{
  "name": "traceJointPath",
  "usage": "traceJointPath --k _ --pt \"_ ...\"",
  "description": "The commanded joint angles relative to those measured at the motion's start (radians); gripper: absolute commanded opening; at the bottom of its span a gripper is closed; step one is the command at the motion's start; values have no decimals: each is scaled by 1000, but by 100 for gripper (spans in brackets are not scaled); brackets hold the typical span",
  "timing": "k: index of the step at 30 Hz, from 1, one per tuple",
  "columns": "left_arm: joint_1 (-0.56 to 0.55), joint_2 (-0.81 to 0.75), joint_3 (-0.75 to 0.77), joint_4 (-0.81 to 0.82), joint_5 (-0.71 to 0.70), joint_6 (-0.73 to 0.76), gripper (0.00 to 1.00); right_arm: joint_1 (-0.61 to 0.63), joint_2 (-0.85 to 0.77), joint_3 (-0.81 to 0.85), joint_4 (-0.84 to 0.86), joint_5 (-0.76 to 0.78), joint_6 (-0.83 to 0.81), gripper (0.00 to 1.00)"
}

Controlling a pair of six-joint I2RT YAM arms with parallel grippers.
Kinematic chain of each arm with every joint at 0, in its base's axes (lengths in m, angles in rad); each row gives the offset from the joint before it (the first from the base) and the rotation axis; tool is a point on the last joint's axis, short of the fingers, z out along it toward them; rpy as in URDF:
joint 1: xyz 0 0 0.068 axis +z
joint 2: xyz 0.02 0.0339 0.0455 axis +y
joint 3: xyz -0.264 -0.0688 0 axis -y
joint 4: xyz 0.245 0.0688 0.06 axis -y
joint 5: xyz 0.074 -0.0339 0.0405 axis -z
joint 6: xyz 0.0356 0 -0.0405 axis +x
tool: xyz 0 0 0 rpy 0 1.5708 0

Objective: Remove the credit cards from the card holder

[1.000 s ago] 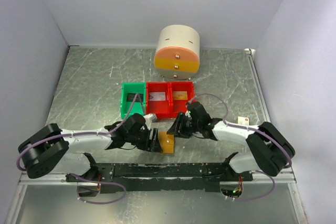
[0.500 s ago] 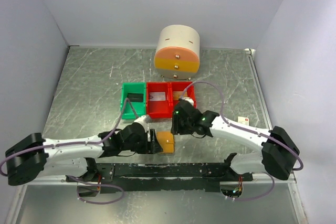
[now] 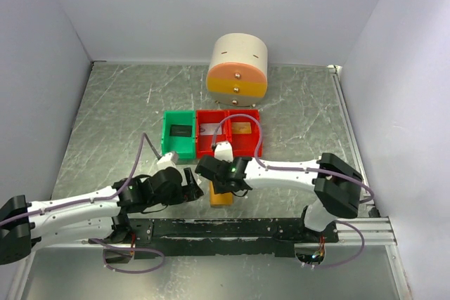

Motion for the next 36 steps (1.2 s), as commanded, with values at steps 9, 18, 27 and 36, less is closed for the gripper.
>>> traceJointPath --k 9,18,27,36 --pt "11 -67 -8 -105 -70 -42 100 22 99 73 -98 71 72 35" --pt "11 -58 -14 -84 -51 -31 99 27 127 -2 -76 34 114 37" --pt "11 33 29 -61 -15 -10 100 0 49 -195 199 -77 110 20" --pt "12 81 48 -11 32 24 100 -87 -94 -331 425 -241 50 19"
